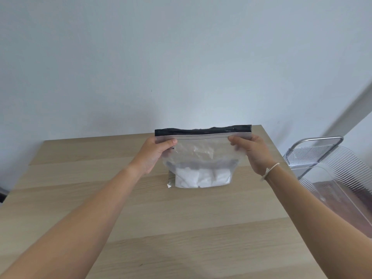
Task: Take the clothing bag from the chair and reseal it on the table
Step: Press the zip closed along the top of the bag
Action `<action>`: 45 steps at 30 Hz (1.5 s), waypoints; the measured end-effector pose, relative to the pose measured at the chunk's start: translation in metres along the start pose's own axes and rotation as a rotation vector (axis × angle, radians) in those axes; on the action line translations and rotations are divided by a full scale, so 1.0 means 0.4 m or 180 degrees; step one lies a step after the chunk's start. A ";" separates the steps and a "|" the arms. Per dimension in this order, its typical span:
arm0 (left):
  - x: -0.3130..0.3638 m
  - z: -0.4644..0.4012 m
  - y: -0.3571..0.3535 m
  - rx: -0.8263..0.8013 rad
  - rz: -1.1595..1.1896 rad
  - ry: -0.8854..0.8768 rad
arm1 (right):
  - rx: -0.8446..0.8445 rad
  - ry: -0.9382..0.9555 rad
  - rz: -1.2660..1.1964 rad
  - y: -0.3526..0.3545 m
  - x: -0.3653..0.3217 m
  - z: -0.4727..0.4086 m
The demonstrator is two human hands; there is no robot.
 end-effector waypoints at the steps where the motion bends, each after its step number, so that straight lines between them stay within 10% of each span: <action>1: -0.004 0.004 0.001 -0.0023 -0.0019 0.0013 | -0.0020 -0.0006 0.0034 -0.002 0.001 0.002; 27: 0.023 0.034 0.106 0.0671 0.0105 -0.0216 | 0.0090 0.0185 -0.0326 0.059 -0.011 0.027; 45: -0.145 0.080 0.062 0.0155 -0.1010 0.0252 | -0.0354 -0.0315 0.0798 0.036 0.234 0.070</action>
Point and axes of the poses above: each hand's wrist, its own z-axis away from the middle knuckle, its own y-axis out of the back of the hand, x = y × z, the point moved 10 cm from there along -z, towards the middle knuckle, and after that the axes turned 2 degrees about -z, right-handed, at the moved point
